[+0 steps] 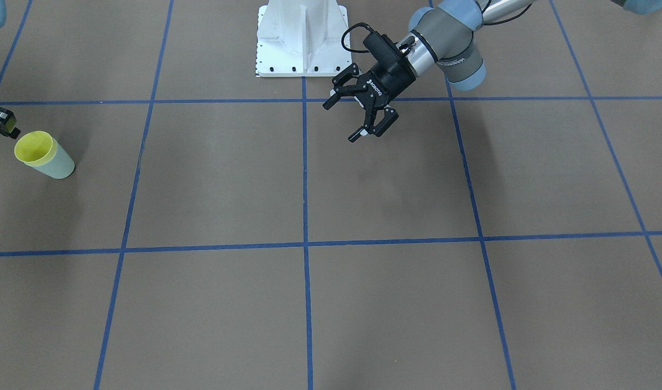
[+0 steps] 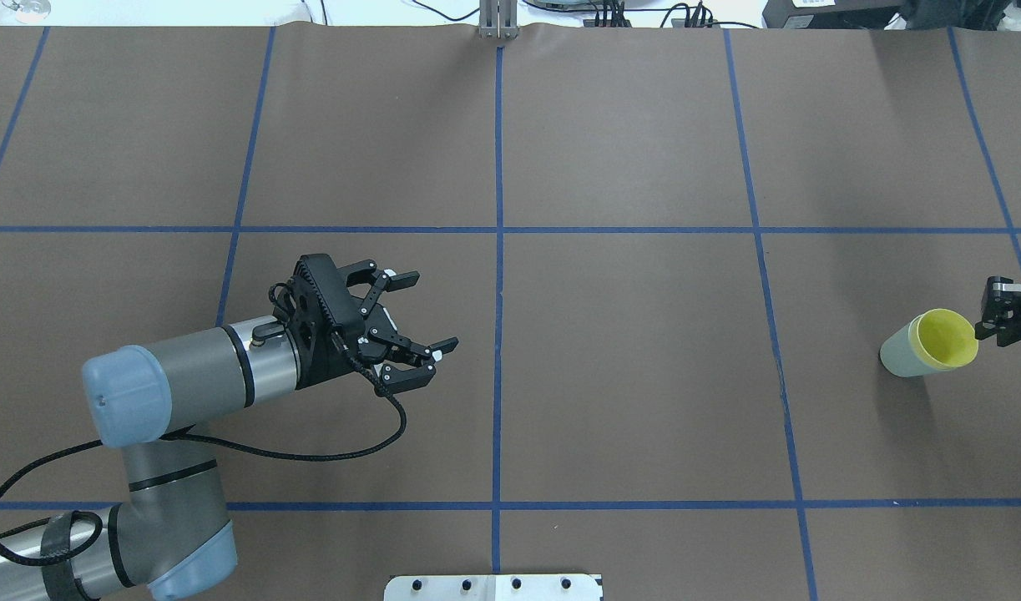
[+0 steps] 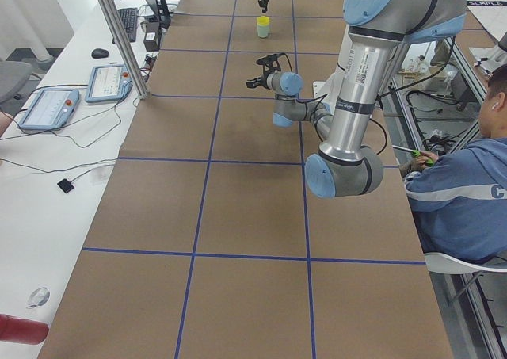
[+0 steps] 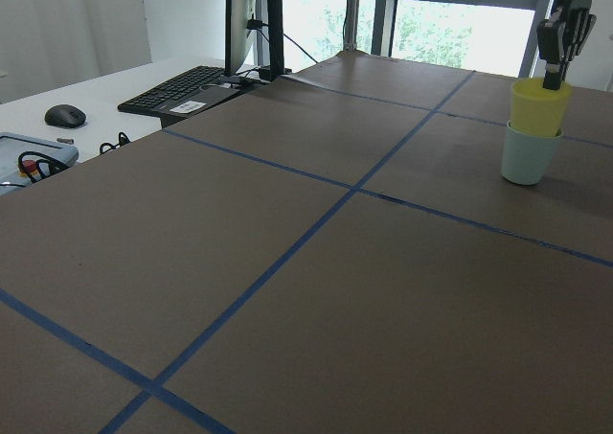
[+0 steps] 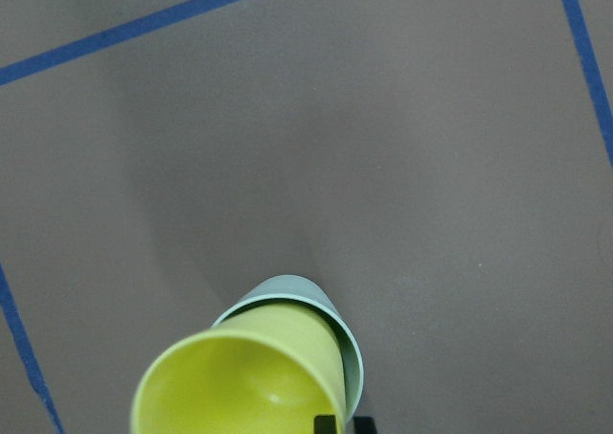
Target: Transfer and stack yellow cup on green cup
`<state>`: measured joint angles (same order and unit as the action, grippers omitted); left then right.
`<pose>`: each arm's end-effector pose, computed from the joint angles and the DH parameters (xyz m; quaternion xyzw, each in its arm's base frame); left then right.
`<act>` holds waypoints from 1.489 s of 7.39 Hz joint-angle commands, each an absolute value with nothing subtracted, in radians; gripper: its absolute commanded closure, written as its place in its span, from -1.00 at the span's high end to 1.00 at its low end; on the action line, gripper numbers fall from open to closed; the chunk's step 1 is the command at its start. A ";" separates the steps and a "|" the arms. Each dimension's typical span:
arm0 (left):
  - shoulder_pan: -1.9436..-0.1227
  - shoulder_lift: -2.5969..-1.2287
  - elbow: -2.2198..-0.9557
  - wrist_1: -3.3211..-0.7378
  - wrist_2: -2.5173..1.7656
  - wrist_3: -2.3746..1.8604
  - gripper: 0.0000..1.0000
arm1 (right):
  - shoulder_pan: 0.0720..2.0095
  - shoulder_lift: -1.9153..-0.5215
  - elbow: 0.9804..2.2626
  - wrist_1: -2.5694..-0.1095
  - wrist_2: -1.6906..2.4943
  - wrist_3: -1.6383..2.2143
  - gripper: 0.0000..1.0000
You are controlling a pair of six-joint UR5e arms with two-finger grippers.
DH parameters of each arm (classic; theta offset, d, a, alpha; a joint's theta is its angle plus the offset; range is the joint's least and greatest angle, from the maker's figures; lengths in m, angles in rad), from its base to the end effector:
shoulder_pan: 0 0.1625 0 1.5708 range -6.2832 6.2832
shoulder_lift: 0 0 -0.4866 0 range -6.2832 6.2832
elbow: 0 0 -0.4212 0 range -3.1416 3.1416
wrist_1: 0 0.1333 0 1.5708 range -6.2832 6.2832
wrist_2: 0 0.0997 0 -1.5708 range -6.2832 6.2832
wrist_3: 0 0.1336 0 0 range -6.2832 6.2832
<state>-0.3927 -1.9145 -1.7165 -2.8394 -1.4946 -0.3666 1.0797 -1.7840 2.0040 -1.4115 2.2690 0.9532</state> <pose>0.5438 -0.3806 0.2999 0.5682 0.5196 0.2247 0.5973 -0.1650 -0.4091 0.6043 -0.0891 -0.3692 0.1486 0.9131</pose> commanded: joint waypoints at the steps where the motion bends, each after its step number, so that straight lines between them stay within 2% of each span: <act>1: -0.393 -1.914 -1.717 -2.839 -1.493 -0.367 0.99 | 1.078 -1.783 2.005 -1.411 2.269 0.953 0.12; 2: -0.394 -1.904 -1.715 -2.838 -1.488 -0.365 0.99 | 1.078 -1.778 2.000 -1.384 2.261 0.953 0.21; 3: -0.414 -1.892 -1.712 -2.823 -1.489 -0.365 0.99 | 1.080 -1.752 1.984 -1.375 2.253 0.954 0.21; 4: -0.483 -1.890 -1.721 -2.681 -1.491 -0.365 0.99 | 1.080 -1.731 1.980 -1.373 2.226 0.956 0.35; 5: -0.545 -1.887 -1.738 -2.548 -1.491 -0.367 0.99 | 1.080 -1.720 1.985 -1.358 2.191 0.968 0.99; 7: -0.711 -1.858 -1.741 -2.283 -1.537 -0.361 0.99 | 1.081 -1.717 1.990 -1.356 2.157 0.963 0.98; 10: -1.001 -1.905 -1.764 -1.629 -1.887 -0.353 0.99 | 1.083 -1.631 1.968 -1.358 2.149 0.954 0.99; 11: -1.091 -1.902 -1.758 -1.568 -2.036 -0.353 0.99 | 1.097 -1.620 1.968 -1.359 2.149 0.951 0.99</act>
